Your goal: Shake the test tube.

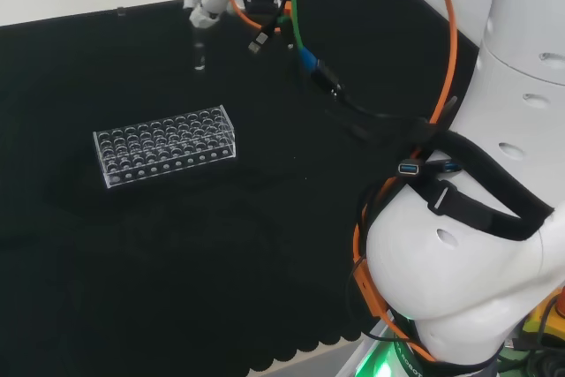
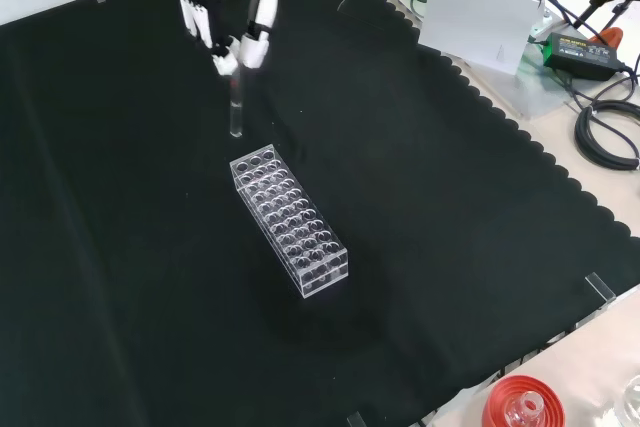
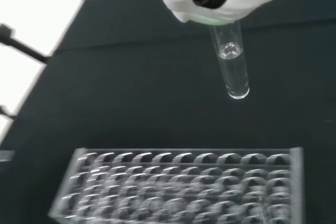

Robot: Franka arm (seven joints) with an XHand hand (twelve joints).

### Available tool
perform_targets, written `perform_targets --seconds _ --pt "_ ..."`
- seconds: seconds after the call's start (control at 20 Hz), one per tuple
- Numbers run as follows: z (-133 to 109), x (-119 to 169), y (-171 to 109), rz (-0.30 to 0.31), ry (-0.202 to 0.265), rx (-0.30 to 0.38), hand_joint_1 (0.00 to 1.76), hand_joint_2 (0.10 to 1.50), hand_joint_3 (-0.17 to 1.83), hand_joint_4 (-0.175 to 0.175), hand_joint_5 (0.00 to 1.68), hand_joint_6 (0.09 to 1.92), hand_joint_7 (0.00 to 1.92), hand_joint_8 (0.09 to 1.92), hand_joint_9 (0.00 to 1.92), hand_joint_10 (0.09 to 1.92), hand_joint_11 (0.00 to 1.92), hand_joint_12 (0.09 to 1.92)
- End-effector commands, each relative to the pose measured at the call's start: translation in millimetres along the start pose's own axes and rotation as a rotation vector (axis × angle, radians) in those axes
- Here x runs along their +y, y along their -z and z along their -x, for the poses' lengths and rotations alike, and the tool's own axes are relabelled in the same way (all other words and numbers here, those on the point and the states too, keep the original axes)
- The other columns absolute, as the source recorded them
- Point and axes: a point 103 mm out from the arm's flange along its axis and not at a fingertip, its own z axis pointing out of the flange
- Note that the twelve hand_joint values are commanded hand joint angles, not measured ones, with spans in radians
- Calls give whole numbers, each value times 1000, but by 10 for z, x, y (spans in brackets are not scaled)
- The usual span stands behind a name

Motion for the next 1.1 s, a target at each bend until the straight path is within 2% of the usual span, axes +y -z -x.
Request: perform_targets --seconds 0.05,0.2,0.4,0.55,0.7,0.9,1.1 --pt "261 -28 127 33 -70 -107 1428 1030 -175 -175 1284 349 1413 633 1477 87 1200 918" --pt "139 -23 81 10 -25 -86 1427 1021 -152 -175 1281 331 1405 640 1477 87 1201 917" --pt "-143 19 -37 -24 64 -17 1428 1029 -174 -175 1285 346 1413 633 1477 87 1202 916" --pt "-343 60 -83 -31 125 26 1426 1011 -122 -175 1277 309 1396 648 1476 87 1200 916" --pt "-479 91 -94 -32 167 65 1427 1026 -165 -175 1284 337 1410 637 1476 87 1202 915" --pt "-514 123 -116 -36 170 67 1428 1029 -175 -175 1285 346 1413 634 1476 87 1202 914" --pt "-298 120 -208 -62 101 28 1427 1027 -168 -175 1285 340 1411 636 1476 87 1201 915"
